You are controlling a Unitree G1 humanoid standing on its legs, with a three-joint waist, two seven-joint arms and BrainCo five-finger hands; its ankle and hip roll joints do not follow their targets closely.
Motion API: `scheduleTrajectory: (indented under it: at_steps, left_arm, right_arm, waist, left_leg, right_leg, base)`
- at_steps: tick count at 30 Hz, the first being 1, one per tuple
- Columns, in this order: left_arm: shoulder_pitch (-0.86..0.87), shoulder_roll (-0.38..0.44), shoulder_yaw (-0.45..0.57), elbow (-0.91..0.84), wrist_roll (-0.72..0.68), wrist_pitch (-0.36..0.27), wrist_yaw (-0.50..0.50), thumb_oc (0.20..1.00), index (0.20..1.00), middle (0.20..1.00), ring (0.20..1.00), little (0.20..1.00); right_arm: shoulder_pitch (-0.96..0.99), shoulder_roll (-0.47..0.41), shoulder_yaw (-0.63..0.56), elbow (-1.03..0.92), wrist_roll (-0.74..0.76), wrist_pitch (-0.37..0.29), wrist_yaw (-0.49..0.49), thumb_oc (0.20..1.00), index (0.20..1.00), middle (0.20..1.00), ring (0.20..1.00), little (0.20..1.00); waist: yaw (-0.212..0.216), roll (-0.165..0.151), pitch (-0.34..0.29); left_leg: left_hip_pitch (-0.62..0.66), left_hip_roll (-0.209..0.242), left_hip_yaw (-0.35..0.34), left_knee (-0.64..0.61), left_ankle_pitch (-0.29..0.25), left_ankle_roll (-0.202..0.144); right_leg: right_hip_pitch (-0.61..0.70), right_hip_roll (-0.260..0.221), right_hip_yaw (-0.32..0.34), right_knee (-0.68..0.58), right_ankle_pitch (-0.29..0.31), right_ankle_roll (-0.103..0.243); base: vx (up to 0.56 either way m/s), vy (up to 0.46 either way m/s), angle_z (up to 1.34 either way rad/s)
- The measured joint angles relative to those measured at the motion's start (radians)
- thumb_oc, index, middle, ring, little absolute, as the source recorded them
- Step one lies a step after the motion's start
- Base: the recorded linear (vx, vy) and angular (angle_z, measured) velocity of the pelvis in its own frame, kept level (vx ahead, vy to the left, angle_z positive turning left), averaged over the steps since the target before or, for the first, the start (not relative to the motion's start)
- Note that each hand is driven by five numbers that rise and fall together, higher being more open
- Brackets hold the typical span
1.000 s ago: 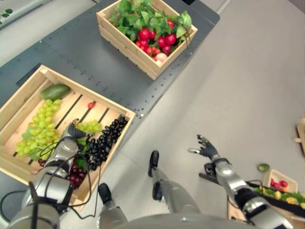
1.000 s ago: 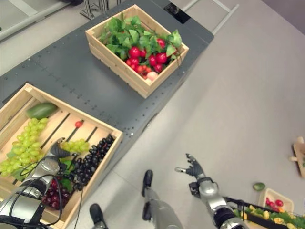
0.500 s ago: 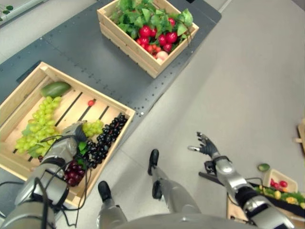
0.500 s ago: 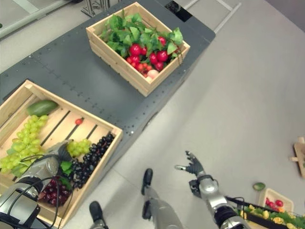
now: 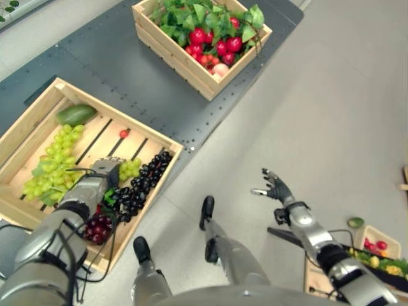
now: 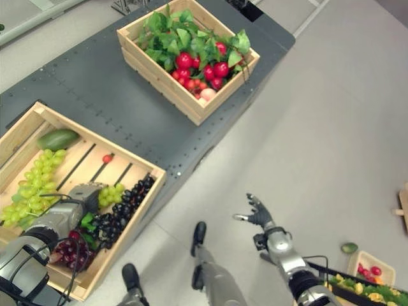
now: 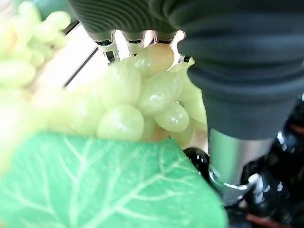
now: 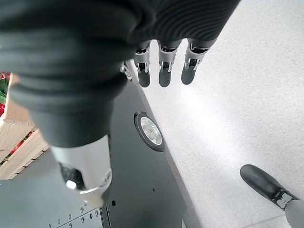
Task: Pick up the fruits from the basket on one side to the basket on the other side
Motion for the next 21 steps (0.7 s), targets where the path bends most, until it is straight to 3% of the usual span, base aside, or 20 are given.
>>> scheduleTrajectory:
  at_steps: [17, 18, 19, 20, 21]
  left_arm:
    - [-0.019, 0.015, -0.033, -0.056, 0.09, -0.006, -0.03, 1.0, 1.0, 1.0, 1.0, 1.0]
    - [-0.018, 0.015, -0.032, -0.056, 0.09, -0.006, -0.031, 0.928, 0.928, 0.928, 0.928, 0.928]
    - [-0.017, 0.016, -0.032, -0.058, 0.09, -0.006, -0.031, 0.473, 0.473, 0.473, 0.473, 0.473]
    - [-0.017, 0.015, -0.032, -0.058, 0.09, -0.006, -0.031, 0.395, 0.395, 0.395, 0.395, 0.395]
    - [-0.014, 0.015, -0.031, -0.058, 0.09, -0.006, -0.031, 0.2, 0.2, 0.2, 0.2, 0.2]
  right_arm:
    - [-0.001, -0.019, -0.002, -0.033, 0.0, -0.006, 0.025, 1.0, 1.0, 1.0, 1.0, 1.0]
    - [-0.001, -0.019, -0.004, -0.033, 0.0, -0.006, 0.025, 1.0, 1.0, 1.0, 1.0, 1.0]
    - [-0.001, -0.02, -0.007, -0.033, 0.0, -0.006, 0.026, 1.0, 1.0, 1.0, 1.0, 1.0]
    - [-0.001, -0.02, -0.007, -0.033, 0.0, -0.006, 0.026, 1.0, 1.0, 1.0, 1.0, 1.0]
    - [-0.001, -0.02, -0.009, -0.033, 0.0, -0.006, 0.026, 1.0, 1.0, 1.0, 1.0, 1.0]
  waist:
    - [0.0, 0.024, 0.021]
    - [0.001, 0.025, 0.021]
    - [0.001, 0.025, 0.021]
    - [0.001, 0.025, 0.021]
    - [0.001, 0.025, 0.021]
  left_leg:
    - [-0.011, 0.0, -0.024, -0.002, 0.0, 0.0]
    - [-0.011, 0.0, -0.024, -0.002, 0.0, 0.0]
    - [-0.011, 0.0, -0.025, -0.002, 0.0, 0.0]
    - [-0.011, 0.0, -0.025, -0.002, 0.0, 0.0]
    - [-0.011, 0.0, -0.025, -0.002, 0.0, 0.0]
  right_leg:
    - [-0.001, -0.002, -0.01, 0.0, -0.002, -0.002]
    - [0.0, -0.002, -0.01, 0.0, -0.003, -0.001]
    - [-0.001, -0.003, -0.01, 0.0, -0.005, 0.002]
    - [0.0, -0.003, -0.01, 0.0, -0.005, 0.002]
    - [-0.001, -0.003, -0.011, 0.0, -0.005, 0.002]
  base:
    - [0.0, -0.006, 0.02]
    - [0.0, 0.0, 0.0]
    - [0.0, 0.0, 0.0]
    - [0.0, 0.0, 0.0]
    - [0.0, 0.0, 0.0]
